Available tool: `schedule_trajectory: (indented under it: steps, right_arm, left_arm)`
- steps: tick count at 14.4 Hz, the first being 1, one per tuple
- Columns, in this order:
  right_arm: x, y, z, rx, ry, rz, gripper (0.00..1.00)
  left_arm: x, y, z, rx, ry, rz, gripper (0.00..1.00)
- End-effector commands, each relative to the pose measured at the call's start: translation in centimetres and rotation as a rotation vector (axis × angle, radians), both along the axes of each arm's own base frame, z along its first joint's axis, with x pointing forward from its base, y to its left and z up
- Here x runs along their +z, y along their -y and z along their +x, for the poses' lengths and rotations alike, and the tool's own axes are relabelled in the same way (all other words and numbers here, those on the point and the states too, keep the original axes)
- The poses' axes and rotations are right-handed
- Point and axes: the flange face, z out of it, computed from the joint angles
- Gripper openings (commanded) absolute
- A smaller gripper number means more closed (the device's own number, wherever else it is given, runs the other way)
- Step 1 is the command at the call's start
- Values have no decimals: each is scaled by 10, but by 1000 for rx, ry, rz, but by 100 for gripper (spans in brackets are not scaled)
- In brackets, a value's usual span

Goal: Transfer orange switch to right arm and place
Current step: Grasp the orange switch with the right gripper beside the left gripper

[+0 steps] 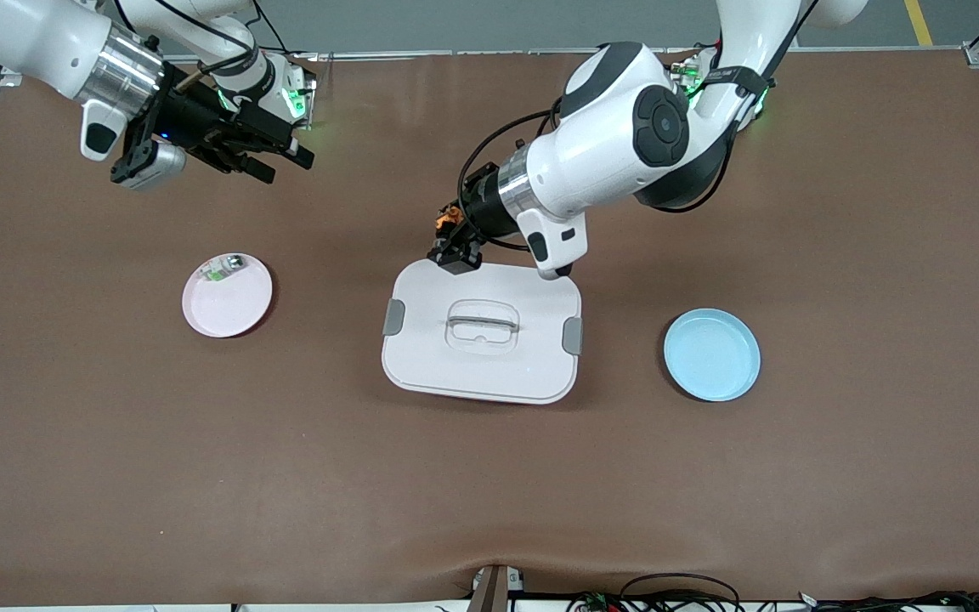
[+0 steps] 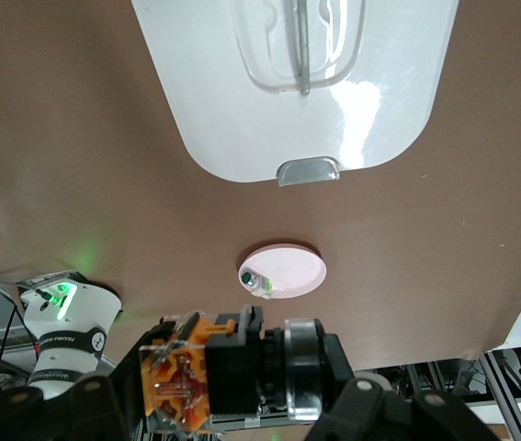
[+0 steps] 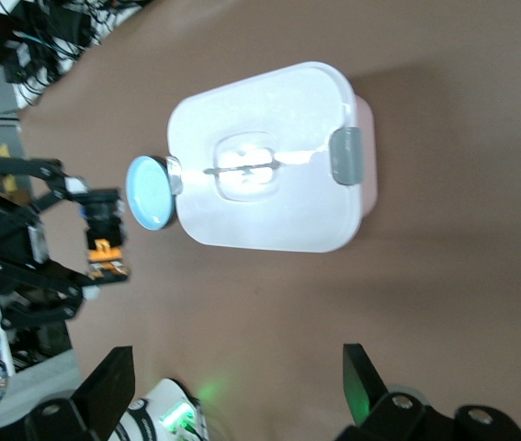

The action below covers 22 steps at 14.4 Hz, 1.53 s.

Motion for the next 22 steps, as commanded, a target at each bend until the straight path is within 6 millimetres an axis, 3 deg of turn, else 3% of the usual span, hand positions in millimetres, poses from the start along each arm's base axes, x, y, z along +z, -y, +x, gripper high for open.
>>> schedule_trajectory:
  steps: [1,3,6,9,13,22]
  right_arm:
    - [-8,-32,-10,-56,-22,37,100]
    - [-18,-62,-10,-85,-52,39,100]
    - [-36,-81,8,-65,-75,20,100]
    - [-56,-87,18,-60,-101,2,100]
    - [-56,-95,29,-64,-111,3,100]
    - [-62,-114,14,-12,-133,-8,100]
  left_arm:
    - [-13,23,-9,5,-51,-11,0]
    - [-17,39,-14,64,-90,-36,0]
    - [-15,51,-23,100,-119,-43,0]
    - [-12,69,-43,92,-160,-65,0]
    - [-12,70,-45,104,-177,-62,0]
    - [-11,71,-46,102,-175,-64,0]
